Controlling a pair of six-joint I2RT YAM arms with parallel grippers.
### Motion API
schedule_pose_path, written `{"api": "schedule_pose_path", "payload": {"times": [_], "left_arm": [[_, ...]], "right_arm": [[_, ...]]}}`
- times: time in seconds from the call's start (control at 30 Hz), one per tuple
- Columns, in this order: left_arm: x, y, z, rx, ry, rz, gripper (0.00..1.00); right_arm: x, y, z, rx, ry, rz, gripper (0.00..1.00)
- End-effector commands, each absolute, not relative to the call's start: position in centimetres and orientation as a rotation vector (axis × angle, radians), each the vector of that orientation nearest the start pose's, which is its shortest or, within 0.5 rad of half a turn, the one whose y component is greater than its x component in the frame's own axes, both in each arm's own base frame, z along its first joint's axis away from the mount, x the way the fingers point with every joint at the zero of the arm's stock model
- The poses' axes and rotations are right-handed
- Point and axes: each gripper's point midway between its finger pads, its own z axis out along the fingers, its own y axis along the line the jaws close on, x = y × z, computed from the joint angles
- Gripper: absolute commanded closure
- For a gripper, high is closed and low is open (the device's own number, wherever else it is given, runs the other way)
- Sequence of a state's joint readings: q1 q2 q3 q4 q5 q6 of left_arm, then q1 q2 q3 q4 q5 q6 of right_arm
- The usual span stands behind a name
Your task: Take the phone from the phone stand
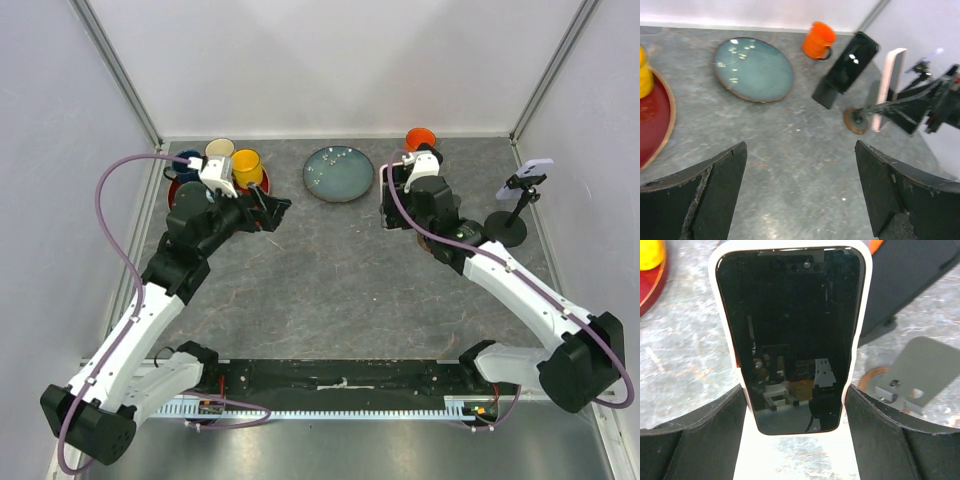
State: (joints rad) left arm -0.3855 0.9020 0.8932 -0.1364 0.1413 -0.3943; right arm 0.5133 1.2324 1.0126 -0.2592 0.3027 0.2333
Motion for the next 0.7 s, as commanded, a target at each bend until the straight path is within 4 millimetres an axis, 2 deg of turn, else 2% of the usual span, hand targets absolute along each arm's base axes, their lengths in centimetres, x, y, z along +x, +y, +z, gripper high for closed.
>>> {"api": "schedule_pose_path", "payload": {"times": [0.0, 0.07, 0.1, 0.13, 0.17, 0.2, 0.23, 0.27, 0.3, 0.37, 0.5, 0.67], "left_arm": [[28.4, -20.5, 32.3, 0.129, 1.716, -0.924, 0.05], [27.7, -22.3, 31.5, 0.145, 1.734, -0.961, 0.05], [27.6, -23.1, 32.0, 0.143, 1.712, -0.987, 0.05], [27.7, -23.5, 31.7, 0.129, 1.716, -0.978, 0.05], [27.1, -25.2, 31.1, 0.159, 1.734, -1.001, 0.05], [26.9, -25.9, 30.9, 0.162, 1.738, -1.005, 0.05], [27.0, -26.4, 30.9, 0.152, 1.735, -0.996, 0.05], [26.5, -27.9, 30.1, 0.176, 1.76, -1.011, 0.05], [26.4, -28.4, 29.9, 0.169, 1.767, -1.023, 0.05], [26.1, -29.7, 29.7, 0.162, 1.76, -1.048, 0.05], [26.8, -30.9, 28.0, 0.061, 1.798, -1.057, 0.07], [26.6, -32.8, 26.5, 0.038, 1.826, -1.084, 0.1]], "right_arm": [[34.0, 18.5, 26.1, -0.105, 1.927, 0.377, 0.61], [33.1, 19.9, 26.0, -0.138, 1.926, 0.445, 0.61], [32.7, 20.3, 25.4, -0.147, 1.933, 0.463, 0.61], [32.2, 21.0, 25.7, -0.153, 1.924, 0.5, 0.61], [31.7, 21.6, 25.6, -0.169, 1.921, 0.531, 0.61], [31.3, 21.8, 24.9, -0.176, 1.932, 0.545, 0.61], [31.0, 22.4, 25.2, -0.175, 1.917, 0.579, 0.61], [30.6, 22.6, 25.0, -0.181, 1.918, 0.599, 0.61], [30.1, 22.9, 24.3, -0.196, 1.93, 0.618, 0.61], [29.4, 23.5, 24.4, -0.204, 1.917, 0.656, 0.61], [28.1, 23.7, 23.5, -0.217, 1.916, 0.687, 0.6], [26.9, 24.2, 23.1, -0.229, 1.911, 0.736, 0.61]]}}
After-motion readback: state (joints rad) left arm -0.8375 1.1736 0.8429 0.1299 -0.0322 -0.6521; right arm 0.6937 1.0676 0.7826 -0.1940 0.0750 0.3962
